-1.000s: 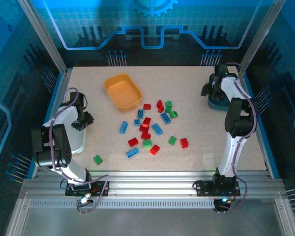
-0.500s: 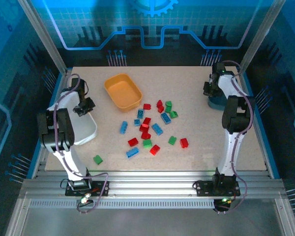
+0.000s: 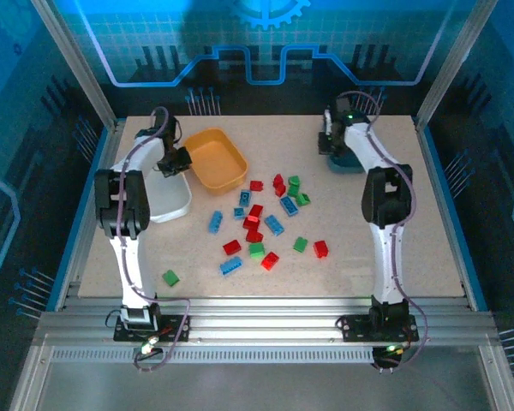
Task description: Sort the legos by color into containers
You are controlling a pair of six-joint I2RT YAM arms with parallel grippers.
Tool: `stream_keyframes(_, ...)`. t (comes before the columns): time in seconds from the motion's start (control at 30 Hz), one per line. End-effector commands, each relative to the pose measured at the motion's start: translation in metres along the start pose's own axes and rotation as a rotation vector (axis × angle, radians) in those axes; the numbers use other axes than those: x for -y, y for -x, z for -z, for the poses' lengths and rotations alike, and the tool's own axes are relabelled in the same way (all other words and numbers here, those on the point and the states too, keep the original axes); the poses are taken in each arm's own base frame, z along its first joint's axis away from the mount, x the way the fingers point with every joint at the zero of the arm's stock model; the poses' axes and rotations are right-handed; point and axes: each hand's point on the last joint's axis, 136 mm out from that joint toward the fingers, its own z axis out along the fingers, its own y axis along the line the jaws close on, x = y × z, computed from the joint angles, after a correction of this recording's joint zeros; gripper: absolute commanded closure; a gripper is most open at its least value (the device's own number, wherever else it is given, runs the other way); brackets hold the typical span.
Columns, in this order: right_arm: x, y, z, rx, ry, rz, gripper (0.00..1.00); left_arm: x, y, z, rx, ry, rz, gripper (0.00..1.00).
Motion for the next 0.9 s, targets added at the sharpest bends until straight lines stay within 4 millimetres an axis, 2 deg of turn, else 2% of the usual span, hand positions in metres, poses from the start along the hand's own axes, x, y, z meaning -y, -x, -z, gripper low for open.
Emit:
stream_keyframes(0.0, -0.054, -0.008, -0.017, -0.04, 0.08, 0.062, 0.99, 0.026, -0.007, -0.012, -0.049, -0.09, 0.03, 1.0)
stream_keyframes(0.17, -0.099, -0.011, -0.023, -0.05, 0.121, 0.104, 1.0, 0.054, -0.004, -0.015, -0.064, -0.146, -0.053, 1.0)
stream_keyframes(0.43, -0.141, -0.019, -0.016, -0.043, 0.213, 0.111, 1.0, 0.08, 0.001, -0.025, -0.062, -0.205, -0.155, 1.0)
stream_keyframes(0.6, -0.155, -0.029, -0.013, -0.057, 0.215, 0.118, 1.0, 0.099, 0.004, -0.028, -0.072, -0.254, -0.221, 1.0)
stream_keyframes(0.73, -0.163, -0.038, -0.003, -0.055, 0.2, 0.104, 1.0, 0.114, 0.006, -0.03, -0.073, -0.281, -0.278, 1.0)
stream_keyframes(0.87, -0.16, -0.045, 0.008, -0.055, 0.141, 0.079, 1.0, 0.129, 0.006, -0.03, -0.073, -0.305, -0.337, 1.0)
